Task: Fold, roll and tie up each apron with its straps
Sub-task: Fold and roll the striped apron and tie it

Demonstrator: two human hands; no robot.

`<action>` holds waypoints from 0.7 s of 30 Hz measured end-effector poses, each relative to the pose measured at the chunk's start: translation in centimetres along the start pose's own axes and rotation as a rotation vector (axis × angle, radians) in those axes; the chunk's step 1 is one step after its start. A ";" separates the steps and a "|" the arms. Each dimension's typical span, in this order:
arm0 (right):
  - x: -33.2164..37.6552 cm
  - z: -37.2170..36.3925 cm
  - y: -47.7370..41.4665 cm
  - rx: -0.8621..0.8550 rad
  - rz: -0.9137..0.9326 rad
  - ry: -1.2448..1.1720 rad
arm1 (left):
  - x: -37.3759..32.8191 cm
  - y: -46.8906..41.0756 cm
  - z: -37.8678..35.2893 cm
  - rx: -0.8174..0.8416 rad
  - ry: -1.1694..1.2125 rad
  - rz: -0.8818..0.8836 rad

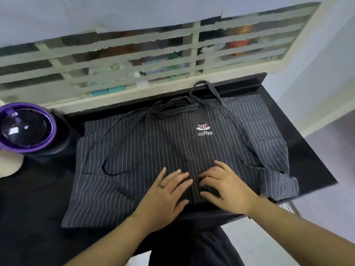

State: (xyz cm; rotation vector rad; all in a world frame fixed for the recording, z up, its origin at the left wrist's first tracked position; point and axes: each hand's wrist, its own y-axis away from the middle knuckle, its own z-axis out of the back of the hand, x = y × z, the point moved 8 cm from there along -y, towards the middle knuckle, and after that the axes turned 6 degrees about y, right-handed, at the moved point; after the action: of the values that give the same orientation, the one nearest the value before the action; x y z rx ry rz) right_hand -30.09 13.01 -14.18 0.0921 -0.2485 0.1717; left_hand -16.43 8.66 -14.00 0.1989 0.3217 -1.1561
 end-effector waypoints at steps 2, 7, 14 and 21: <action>-1.9 -1.8 1.9 0.072 -0.093 0.227 | 1.0 1.5 -2.3 0.194 -0.105 0.036; -2.9 0.5 5.9 -0.198 -0.343 0.229 | 2.2 2.8 -4.2 0.400 -0.100 0.145; -3.7 2.0 17.2 -0.816 -0.986 -0.222 | -0.4 2.1 -4.4 0.380 -0.087 0.259; -10.4 -0.3 19.0 -0.626 -1.237 -0.822 | -7.3 -1.1 -4.7 0.256 -0.173 -0.017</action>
State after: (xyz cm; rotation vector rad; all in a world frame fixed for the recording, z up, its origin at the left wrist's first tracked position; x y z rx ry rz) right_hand -43.41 30.05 -15.76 -0.3229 -0.9981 -1.2016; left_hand -20.82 15.97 -15.87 0.3187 0.0216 -1.2211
